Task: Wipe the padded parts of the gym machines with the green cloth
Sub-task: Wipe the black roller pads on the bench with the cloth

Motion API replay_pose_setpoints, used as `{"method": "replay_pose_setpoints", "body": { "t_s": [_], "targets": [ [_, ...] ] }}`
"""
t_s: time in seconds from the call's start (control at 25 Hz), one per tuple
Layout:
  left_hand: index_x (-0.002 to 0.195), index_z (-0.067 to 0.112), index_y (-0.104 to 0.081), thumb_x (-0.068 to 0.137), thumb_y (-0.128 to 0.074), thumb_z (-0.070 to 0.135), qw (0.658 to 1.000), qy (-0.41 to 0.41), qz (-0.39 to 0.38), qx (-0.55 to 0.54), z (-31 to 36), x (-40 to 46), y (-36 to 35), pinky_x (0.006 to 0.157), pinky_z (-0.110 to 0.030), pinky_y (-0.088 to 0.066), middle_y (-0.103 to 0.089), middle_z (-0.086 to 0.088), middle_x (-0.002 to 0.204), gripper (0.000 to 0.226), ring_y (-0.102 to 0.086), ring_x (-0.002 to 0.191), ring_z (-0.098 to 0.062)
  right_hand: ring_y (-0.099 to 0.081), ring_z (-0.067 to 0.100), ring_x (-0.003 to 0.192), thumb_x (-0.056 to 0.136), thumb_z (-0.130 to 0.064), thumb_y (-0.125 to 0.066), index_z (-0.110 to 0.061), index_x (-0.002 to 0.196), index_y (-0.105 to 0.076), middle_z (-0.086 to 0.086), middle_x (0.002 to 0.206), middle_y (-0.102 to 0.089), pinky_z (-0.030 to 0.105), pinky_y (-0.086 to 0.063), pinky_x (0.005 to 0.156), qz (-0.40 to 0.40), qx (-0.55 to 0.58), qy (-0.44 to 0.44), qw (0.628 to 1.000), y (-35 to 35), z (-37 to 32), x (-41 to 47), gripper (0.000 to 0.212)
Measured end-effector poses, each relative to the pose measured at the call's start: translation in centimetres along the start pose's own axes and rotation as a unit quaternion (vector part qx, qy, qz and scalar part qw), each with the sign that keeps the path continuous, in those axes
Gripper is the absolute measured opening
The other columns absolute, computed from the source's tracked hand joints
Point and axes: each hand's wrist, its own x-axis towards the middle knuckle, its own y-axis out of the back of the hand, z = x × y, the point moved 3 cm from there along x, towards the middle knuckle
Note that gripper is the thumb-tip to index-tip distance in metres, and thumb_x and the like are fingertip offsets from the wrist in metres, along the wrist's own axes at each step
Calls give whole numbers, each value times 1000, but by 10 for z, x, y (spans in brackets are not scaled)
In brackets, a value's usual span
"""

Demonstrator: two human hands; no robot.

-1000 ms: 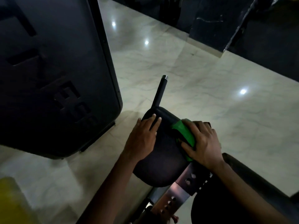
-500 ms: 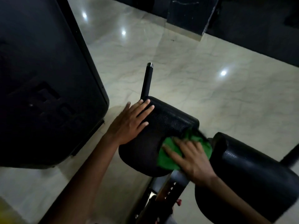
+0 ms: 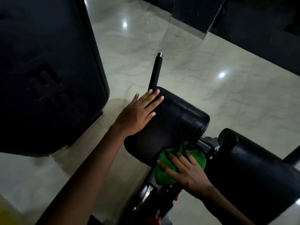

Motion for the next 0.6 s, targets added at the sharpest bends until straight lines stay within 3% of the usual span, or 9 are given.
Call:
{"method": "replay_pose_setpoints", "body": {
  "t_s": [0.08,0.16,0.28,0.32,0.4,0.48,0.6],
  "targets": [
    [151,19,-25,98,-33,31,1000,20,15,-11,5,-8,-5,113,-42,-18,-16,-2,159,55,-13,146,-20,-46,28,100,80,-25,-51,-23,133,-44,14,126,-43,39,-32,81,19,1,-28,999,15,23,16,54],
    [151,20,-23,97,-33,30,997,56,25,-35,12,-21,-12,114,-41,-17,-12,-1,160,56,-9,147,-17,-45,29,100,74,-29,-61,-24,135,-42,14,126,-43,38,-32,80,39,7,-123,992,29,55,36,64],
    [152,22,-15,99,-33,29,988,125,40,-87,26,-45,-28,116,-34,-11,-3,5,160,57,1,147,-12,-45,30,101,72,-30,-60,-23,136,-43,15,124,-48,39,-32,81,57,5,-231,971,29,62,51,66],
    [152,23,-14,99,-33,28,983,144,49,-105,31,-52,-32,117,-32,-10,-2,6,160,57,2,147,-11,-44,30,99,73,-27,-55,-22,134,-45,17,123,-49,39,-31,79,53,-10,-202,978,23,48,50,62],
    [152,22,-16,100,-36,25,976,160,68,-133,37,-61,-37,117,-28,-13,-5,6,160,56,-1,147,-10,-44,29,95,77,-24,-44,-24,129,-48,17,121,-50,40,-31,77,17,-21,-47,999,3,10,36,53],
    [152,22,-20,100,-38,24,973,166,75,-144,38,-71,-38,113,-23,-22,-8,7,160,55,-4,147,-8,-46,28,94,81,-28,-39,-25,124,-52,14,119,-57,40,-32,79,-29,-12,90,995,-6,-6,22,45],
    [152,25,-21,98,-36,30,965,198,78,-153,41,-93,-41,107,-19,-31,-7,10,160,56,-6,146,-6,-48,27,92,76,-22,-44,-26,126,-52,12,117,-58,38,-31,76,-14,-18,101,995,9,28,39,50]
  ]
}}
